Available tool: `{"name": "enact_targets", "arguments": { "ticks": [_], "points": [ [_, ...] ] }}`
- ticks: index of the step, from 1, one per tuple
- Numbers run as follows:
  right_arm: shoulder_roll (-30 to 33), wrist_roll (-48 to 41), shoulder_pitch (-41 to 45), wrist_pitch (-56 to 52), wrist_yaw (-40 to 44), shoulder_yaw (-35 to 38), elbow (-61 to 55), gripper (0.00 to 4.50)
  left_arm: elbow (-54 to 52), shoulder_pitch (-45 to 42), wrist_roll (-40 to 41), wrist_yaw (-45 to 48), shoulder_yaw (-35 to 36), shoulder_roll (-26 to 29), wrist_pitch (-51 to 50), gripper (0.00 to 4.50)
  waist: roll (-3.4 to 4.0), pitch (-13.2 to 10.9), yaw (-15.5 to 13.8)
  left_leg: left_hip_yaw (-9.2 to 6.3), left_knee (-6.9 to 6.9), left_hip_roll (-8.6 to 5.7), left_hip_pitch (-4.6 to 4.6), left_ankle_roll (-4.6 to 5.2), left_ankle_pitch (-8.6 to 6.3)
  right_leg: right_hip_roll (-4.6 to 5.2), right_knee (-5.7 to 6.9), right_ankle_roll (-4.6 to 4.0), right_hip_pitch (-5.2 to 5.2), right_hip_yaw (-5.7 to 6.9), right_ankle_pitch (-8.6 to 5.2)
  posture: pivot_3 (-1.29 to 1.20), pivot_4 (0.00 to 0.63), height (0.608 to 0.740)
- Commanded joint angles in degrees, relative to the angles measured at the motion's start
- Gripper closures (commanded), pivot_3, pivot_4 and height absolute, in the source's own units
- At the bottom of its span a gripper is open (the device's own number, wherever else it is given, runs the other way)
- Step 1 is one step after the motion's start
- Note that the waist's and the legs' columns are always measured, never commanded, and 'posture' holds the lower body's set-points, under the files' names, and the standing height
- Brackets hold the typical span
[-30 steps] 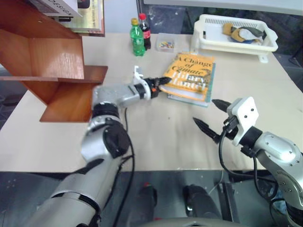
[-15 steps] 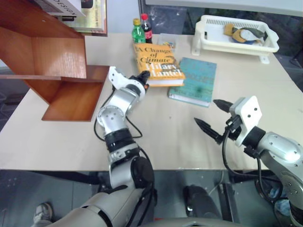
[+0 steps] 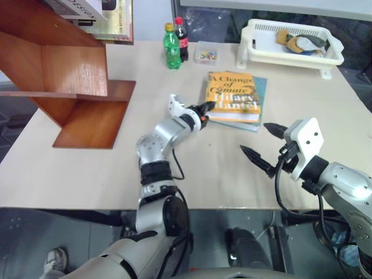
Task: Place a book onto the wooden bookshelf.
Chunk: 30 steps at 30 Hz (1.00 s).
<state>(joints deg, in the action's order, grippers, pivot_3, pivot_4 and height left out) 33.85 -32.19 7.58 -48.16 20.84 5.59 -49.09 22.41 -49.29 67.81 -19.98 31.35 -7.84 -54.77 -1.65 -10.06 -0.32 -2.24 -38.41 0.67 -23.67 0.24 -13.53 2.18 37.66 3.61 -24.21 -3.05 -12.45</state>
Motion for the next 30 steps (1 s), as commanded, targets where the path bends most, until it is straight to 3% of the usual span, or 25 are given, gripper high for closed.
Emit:
{"name": "enact_targets", "arguments": {
  "ticks": [1,6,7,15,21,30],
  "points": [
    [0.5,-0.2,-0.5,0.8,-0.6,1.7,-3.2,0.00,3.4,0.7,0.1,1.8,-1.8,-2.1,-1.2,2.52,0.00,0.0,0.0,-0.01,0.00,0.00,0.04,0.00,0.00,0.00,-0.01,0.00,0.05,0.01,0.00,0.00,0.150,0.740],
    [0.3,0.1,-1.1,0.7,-1.2,1.8,-3.8,0.00,3.1,0.5,0.6,2.1,-1.8,0.0,-3.5,0.35,0.00,0.0,0.2,-0.02,0.00,0.00,0.02,0.00,0.00,0.00,-0.05,0.00,0.07,0.02,0.00,0.00,0.150,0.740],
    [0.2,0.2,-1.1,0.8,-1.3,1.6,-3.9,0.00,2.6,0.5,0.7,1.9,-1.7,0.7,-4.3,0.08,0.00,0.0,0.2,-0.02,0.00,0.00,0.03,0.00,0.00,0.00,-0.05,0.00,0.07,0.02,0.00,0.00,0.150,0.740],
    [-0.5,1.2,-0.9,2.1,-1.9,0.3,-3.0,0.00,4.5,-3.1,3.4,1.2,1.0,11.6,-15.0,0.08,0.00,0.0,1.1,-0.06,0.02,0.00,0.04,0.00,0.00,0.00,-0.02,0.00,0.06,0.03,0.00,0.00,0.150,0.740],
    [-1.7,3.7,0.6,4.6,-1.8,-2.1,-0.8,0.00,27.4,-15.3,-3.2,13.5,-1.6,23.7,-25.1,0.08,-0.01,0.0,1.0,-0.19,0.00,-0.02,0.00,0.00,0.00,-0.02,-0.01,0.01,0.06,0.19,-0.01,0.00,0.150,0.740],
    [-1.4,4.7,-2.8,6.5,-1.2,-1.6,-5.3,0.00,45.5,-24.0,-20.4,34.0,-9.5,24.6,-17.4,0.08,0.02,0.0,1.1,-0.20,0.16,-0.04,-0.06,-0.01,0.00,0.04,-0.21,0.00,0.02,0.23,-0.01,0.00,0.150,0.740]
  ]
}}
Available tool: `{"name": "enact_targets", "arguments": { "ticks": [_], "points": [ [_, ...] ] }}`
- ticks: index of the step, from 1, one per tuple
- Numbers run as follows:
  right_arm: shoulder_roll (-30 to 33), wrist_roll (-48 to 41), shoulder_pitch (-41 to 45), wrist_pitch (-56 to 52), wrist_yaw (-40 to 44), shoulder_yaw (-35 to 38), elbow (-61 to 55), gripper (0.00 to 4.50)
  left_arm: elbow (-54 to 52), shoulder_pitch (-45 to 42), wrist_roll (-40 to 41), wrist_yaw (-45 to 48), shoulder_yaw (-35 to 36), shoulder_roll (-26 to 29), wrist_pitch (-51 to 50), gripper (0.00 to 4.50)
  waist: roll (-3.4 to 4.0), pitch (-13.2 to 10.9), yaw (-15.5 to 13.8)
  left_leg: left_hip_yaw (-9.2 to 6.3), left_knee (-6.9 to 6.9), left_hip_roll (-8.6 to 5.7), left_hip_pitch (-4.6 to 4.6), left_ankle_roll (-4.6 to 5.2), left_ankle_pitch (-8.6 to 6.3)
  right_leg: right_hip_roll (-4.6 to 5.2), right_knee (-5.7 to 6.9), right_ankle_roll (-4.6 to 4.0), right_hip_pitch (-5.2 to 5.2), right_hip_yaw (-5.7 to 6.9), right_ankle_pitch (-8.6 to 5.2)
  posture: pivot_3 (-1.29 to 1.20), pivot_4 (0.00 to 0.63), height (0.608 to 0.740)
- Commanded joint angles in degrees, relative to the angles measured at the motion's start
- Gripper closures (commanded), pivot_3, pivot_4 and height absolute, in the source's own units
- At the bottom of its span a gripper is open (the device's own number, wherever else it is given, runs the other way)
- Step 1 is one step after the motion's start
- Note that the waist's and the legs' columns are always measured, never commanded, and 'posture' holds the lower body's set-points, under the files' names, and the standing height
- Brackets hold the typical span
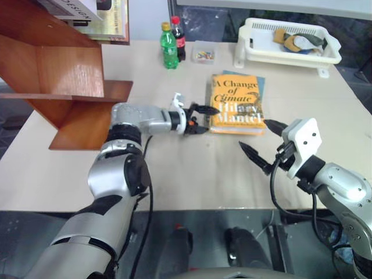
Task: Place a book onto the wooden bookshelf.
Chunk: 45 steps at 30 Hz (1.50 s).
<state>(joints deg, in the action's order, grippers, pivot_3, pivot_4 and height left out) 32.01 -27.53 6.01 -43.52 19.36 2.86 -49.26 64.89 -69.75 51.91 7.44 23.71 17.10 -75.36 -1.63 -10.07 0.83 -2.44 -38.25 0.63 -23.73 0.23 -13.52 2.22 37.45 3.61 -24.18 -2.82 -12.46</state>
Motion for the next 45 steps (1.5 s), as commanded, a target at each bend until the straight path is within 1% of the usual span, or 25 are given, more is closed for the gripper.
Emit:
{"name": "enact_targets", "arguments": {
  "ticks": [1,5,14,19,22,25,26,27,33,38,41,43,45],
  "points": [
    [0.4,-0.4,-2.1,1.8,0.3,1.3,-6.2,0.00,4.4,-4.1,-5.7,7.8,-1.7,-0.5,4.7,0.08,0.00,0.0,0.0,-0.01,0.01,0.00,-0.01,0.00,0.00,0.00,0.00,0.00,0.00,0.01,0.00,0.00,0.150,0.740],
    [0.9,-0.9,-6.1,1.6,0.1,0.7,-10.4,0.00,8.0,-6.1,-9.5,11.5,-0.5,-1.0,9.2,0.08,0.00,0.0,0.0,0.01,0.02,0.00,-0.02,0.00,0.00,0.01,-0.02,0.00,0.00,-0.01,0.00,0.00,0.150,0.740],
    [5.5,-1.8,-11.6,7.7,-4.7,-0.5,-10.7,0.00,10.6,-6.8,-15.2,15.4,0.9,-3.1,16.6,0.08,-0.01,0.0,0.0,0.03,-0.01,0.00,-0.01,0.01,-0.01,0.03,-0.01,0.02,0.01,-0.02,0.00,0.00,0.150,0.740],
    [9.2,-4.4,-14.0,10.9,-8.6,-0.4,-10.7,0.00,11.5,-6.3,-16.8,16.0,3.1,-5.1,21.1,0.08,-0.02,0.0,-0.1,0.04,-0.01,0.00,-0.02,0.01,-0.01,0.04,-0.01,0.02,0.01,-0.03,0.00,0.00,0.150,0.740],
    [11.7,-6.4,-15.0,12.6,-11.4,-0.4,-10.7,0.00,11.9,-5.9,-17.5,15.3,4.2,-6.1,22.6,0.86,-0.02,0.0,-0.1,0.04,-0.02,0.00,-0.02,0.01,-0.01,0.04,-0.01,0.02,0.01,-0.03,0.00,0.00,0.150,0.740],
    [14.7,-8.5,-16.0,14.5,-14.3,-0.7,-10.7,0.00,12.2,-5.7,-17.5,14.4,5.8,-6.3,22.8,2.22,-0.02,0.0,-0.1,0.05,-0.03,0.00,-0.02,0.01,-0.01,0.04,-0.01,0.02,0.02,-0.04,0.00,0.00,0.150,0.740],
    [15.7,-9.3,-16.2,15.1,-15.5,-0.8,-10.7,0.00,12.2,-5.6,-17.4,14.0,6.5,-6.2,22.6,2.57,-0.02,0.0,0.0,0.05,-0.03,0.00,0.00,0.01,-0.01,0.04,0.00,0.03,0.04,-0.04,0.00,0.00,0.150,0.740],
    [16.7,-10.1,-16.3,15.6,-16.5,-1.0,-10.7,0.00,12.3,-5.6,-17.3,13.8,7.1,-6.0,22.3,3.08,-0.02,0.0,0.0,0.05,-0.03,0.00,0.01,0.02,-0.01,0.04,-0.01,0.03,0.04,-0.04,0.00,0.00,0.150,0.740],
    [21.4,-14.2,-15.3,16.8,-20.6,-1.5,-10.7,0.00,12.1,-5.8,-15.5,11.8,11.5,-3.8,18.3,3.08,-0.04,0.0,0.1,0.07,-0.07,0.01,0.05,0.02,-0.01,0.03,0.01,0.05,0.08,-0.06,-0.01,0.00,0.150,0.740],
    [21.7,-16.2,-11.0,13.7,-21.0,-2.2,-10.7,0.00,11.1,-6.4,-14.5,12.6,13.0,-0.8,11.3,3.08,-0.04,0.0,0.3,0.06,-0.07,0.02,0.05,0.02,-0.01,0.02,0.03,0.05,0.07,-0.06,-0.01,0.00,0.150,0.740],
    [20.2,-16.3,-7.2,11.3,-18.2,-2.4,-9.5,0.00,10.4,-6.2,-13.2,12.2,13.9,1.3,5.8,3.08,-0.04,0.0,0.2,0.04,-0.08,0.02,0.03,0.02,-0.01,0.02,0.03,0.04,0.07,-0.03,0.00,0.00,0.150,0.740],
    [19.3,-15.9,-4.9,10.3,-16.2,-2.8,-7.8,0.00,10.1,-5.7,-12.8,11.3,14.4,1.4,5.5,3.08,-0.04,0.0,0.1,0.04,-0.08,0.02,0.04,0.02,-0.01,0.02,0.04,0.04,0.07,-0.03,0.00,0.00,0.150,0.740],
    [18.7,-14.9,-3.5,10.0,-13.7,-3.2,-6.4,0.00,7.5,-4.8,-13.8,13.0,12.7,1.5,4.7,3.08,-0.04,0.0,0.0,0.01,-0.09,0.02,0.03,0.02,-0.01,0.03,0.04,0.04,0.08,0.00,0.00,0.00,0.150,0.740]
  ]
}}
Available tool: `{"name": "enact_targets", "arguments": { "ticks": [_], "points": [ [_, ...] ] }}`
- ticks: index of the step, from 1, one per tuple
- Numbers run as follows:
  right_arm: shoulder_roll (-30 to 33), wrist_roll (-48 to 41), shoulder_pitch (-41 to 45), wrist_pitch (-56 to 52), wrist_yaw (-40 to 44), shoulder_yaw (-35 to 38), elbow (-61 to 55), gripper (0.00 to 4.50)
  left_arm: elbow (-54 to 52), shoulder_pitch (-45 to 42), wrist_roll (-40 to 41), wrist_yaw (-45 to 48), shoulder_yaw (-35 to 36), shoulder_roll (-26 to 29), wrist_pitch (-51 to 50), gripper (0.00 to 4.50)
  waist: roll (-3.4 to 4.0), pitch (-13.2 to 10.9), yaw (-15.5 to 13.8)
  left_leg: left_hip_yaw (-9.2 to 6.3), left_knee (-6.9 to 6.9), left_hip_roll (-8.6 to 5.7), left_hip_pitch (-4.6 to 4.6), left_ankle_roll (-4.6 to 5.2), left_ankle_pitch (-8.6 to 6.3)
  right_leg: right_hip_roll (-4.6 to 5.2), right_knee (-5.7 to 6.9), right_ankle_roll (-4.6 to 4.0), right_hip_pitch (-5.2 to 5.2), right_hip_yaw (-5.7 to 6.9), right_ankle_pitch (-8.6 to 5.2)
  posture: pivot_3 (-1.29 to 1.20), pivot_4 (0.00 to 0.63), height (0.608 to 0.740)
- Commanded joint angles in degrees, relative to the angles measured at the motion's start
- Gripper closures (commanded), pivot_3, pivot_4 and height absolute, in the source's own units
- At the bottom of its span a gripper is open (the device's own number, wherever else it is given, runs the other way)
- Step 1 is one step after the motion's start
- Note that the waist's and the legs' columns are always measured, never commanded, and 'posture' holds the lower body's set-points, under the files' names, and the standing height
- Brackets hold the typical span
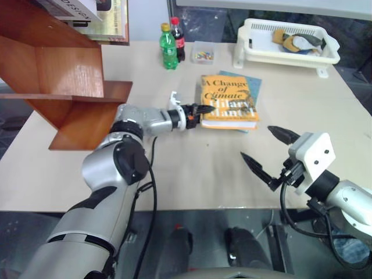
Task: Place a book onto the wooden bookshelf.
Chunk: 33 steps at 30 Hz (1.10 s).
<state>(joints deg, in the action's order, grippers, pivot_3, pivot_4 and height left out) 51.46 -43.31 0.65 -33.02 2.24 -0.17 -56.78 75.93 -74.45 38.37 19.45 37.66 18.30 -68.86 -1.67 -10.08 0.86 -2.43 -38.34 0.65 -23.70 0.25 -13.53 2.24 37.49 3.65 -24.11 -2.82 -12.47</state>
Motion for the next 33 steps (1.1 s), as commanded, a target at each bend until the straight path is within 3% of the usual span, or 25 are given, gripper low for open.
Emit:
{"name": "enact_targets", "arguments": {
  "ticks": [1,8,12,14,17,23,28,33],
  "points": [
    [-1.0,1.1,2.4,-0.6,4.4,-0.2,1.7,0.00,-5.1,0.2,-0.9,2.4,-2.6,0.5,-2.7,3.08,0.00,0.0,-0.1,0.00,0.00,0.00,0.00,0.00,0.00,0.00,0.00,0.00,0.00,0.00,0.00,0.00,0.150,0.740],
    [-3.1,2.9,4.2,-1.3,9.7,0.3,4.1,0.00,-20.3,3.8,-2.0,11.0,-11.8,1.1,-6.0,3.08,0.02,0.0,0.0,0.00,0.02,0.00,-0.01,0.00,0.00,0.00,0.03,-0.02,-0.02,-0.01,0.00,0.00,0.150,0.740],
    [-4.8,3.7,6.0,-1.6,12.1,-0.1,5.2,0.00,-48.5,13.5,-3.8,19.6,-23.6,3.4,4.1,3.08,0.03,0.0,0.2,0.07,0.02,0.03,-0.01,-0.01,0.01,0.01,0.10,-0.04,-0.07,-0.11,0.01,0.00,0.150,0.740],
    [-5.4,4.1,6.5,-1.6,13.6,-0.1,5.9,0.00,-61.0,18.5,-6.5,24.2,-28.2,6.1,13.8,3.08,0.04,0.0,0.2,0.10,0.03,0.07,-0.01,-0.02,0.01,0.00,0.12,-0.05,-0.11,-0.15,0.01,0.00,0.150,0.740],
    [-6.5,5.0,7.7,-1.3,15.6,-0.6,7.5,0.00,-70.5,23.6,-11.1,31.1,-34.1,11.6,25.3,3.08,0.06,0.0,-0.1,0.15,0.04,0.08,0.00,-0.02,0.01,0.01,0.12,-0.06,-0.14,-0.20,0.02,0.00,0.150,0.740],
    [-9.1,7.8,9.9,0.0,19.8,-2.5,10.6,0.00,-74.4,26.7,-19.3,40.6,-37.6,20.0,48.2,3.08,0.05,0.0,-0.4,0.24,0.00,0.05,-0.02,0.00,0.00,0.04,-0.01,-0.06,-0.11,-0.21,0.00,0.00,0.150,0.740],
    [-11.4,9.7,11.7,1.1,23.2,-3.3,13.1,0.00,-70.0,24.5,-30.3,42.9,-38.7,26.0,75.2,3.08,0.06,0.0,-0.2,0.25,0.02,0.06,-0.03,0.00,0.00,0.02,-0.04,-0.05,-0.12,-0.21,0.00,0.00,0.150,0.740],
    [-12.7,9.0,12.4,3.0,26.8,-1.0,14.2,0.00,-63.8,22.5,-31.5,49.6,-35.6,35.9,90.3,3.08,0.07,0.0,-0.1,0.27,0.02,0.08,-0.04,0.01,0.00,0.00,-0.07,-0.04,-0.12,-0.21,0.01,0.00,0.150,0.740]
  ]
}}
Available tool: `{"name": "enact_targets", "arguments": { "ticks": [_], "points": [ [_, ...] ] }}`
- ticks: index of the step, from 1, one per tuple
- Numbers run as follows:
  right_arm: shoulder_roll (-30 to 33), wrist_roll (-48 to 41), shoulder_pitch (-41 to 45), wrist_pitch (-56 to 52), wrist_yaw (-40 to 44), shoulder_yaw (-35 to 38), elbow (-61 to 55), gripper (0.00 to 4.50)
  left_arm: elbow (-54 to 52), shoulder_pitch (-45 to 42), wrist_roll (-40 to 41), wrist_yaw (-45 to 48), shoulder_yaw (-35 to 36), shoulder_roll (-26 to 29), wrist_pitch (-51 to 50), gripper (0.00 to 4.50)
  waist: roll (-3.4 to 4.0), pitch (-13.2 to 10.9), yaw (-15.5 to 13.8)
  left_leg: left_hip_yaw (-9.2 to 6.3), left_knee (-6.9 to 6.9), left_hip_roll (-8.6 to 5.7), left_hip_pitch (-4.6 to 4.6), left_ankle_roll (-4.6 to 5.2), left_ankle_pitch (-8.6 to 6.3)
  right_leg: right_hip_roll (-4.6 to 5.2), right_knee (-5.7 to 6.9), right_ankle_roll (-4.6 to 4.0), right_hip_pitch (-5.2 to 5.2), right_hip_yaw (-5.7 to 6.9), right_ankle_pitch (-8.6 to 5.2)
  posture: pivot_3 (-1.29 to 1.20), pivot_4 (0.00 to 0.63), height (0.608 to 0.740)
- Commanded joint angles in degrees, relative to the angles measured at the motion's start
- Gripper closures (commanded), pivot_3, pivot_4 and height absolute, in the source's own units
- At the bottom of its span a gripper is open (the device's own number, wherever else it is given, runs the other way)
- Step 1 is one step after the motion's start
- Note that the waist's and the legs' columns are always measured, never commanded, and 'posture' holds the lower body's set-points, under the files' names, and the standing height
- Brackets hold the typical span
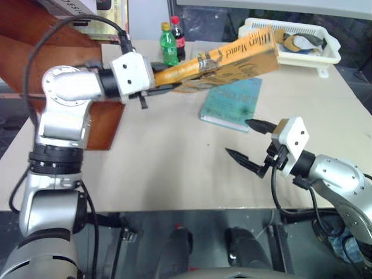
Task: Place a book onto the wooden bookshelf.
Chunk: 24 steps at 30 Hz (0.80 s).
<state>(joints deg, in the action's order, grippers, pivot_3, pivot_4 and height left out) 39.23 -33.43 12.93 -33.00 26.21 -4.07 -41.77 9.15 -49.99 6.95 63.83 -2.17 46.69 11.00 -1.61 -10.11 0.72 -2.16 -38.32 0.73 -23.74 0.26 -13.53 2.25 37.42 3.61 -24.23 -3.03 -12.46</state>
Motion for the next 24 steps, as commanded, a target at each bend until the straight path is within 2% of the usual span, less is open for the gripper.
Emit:
{"name": "enact_targets", "arguments": {
  "ticks": [1,6,14,19,24],
  "points": [
    [-0.4,-1.7,-0.8,3.7,3.8,4.4,-1.3,0.00,4.0,-1.2,0.9,7.5,5.3,10.5,11.7,3.08,0.03,0.0,0.3,0.01,0.00,0.00,0.01,0.00,0.00,0.00,0.00,0.00,0.00,-0.01,0.00,0.00,0.150,0.740],
    [0.3,-5.1,-4.9,7.3,9.3,10.6,-2.5,0.00,11.9,1.1,2.8,10.8,10.9,20.1,21.5,3.08,0.05,0.0,0.2,0.08,0.04,0.18,-0.01,0.02,-0.01,-0.11,-0.02,0.00,-0.05,0.00,-0.01,0.00,0.150,0.740],
    [0.6,-11.7,0.0,9.6,15.7,16.1,1.5,0.00,29.3,0.3,-0.7,10.6,13.4,32.0,33.7,3.08,0.05,-0.1,0.2,0.16,-0.02,0.26,0.04,0.02,-0.01,-0.15,-0.02,0.08,0.00,-0.01,-0.05,0.00,0.150,0.740],
    [-0.3,-13.5,3.7,10.1,16.8,15.2,1.7,0.00,41.2,-0.5,-3.2,9.1,12.0,36.0,38.2,3.08,0.05,-0.1,0.2,0.18,-0.01,0.44,0.07,0.02,-0.01,-0.32,0.05,0.07,-0.03,0.00,-0.06,0.00,0.150,0.740],
    [-1.5,-14.2,6.8,9.8,17.4,13.6,2.8,0.00,51.3,-2.9,-9.7,4.1,9.2,38.0,42.0,3.08,-0.02,0.0,0.0,0.21,-0.02,0.44,0.02,0.02,-0.01,-0.30,0.03,0.07,-0.04,0.00,-0.05,0.00,0.150,0.740]
  ]
}}
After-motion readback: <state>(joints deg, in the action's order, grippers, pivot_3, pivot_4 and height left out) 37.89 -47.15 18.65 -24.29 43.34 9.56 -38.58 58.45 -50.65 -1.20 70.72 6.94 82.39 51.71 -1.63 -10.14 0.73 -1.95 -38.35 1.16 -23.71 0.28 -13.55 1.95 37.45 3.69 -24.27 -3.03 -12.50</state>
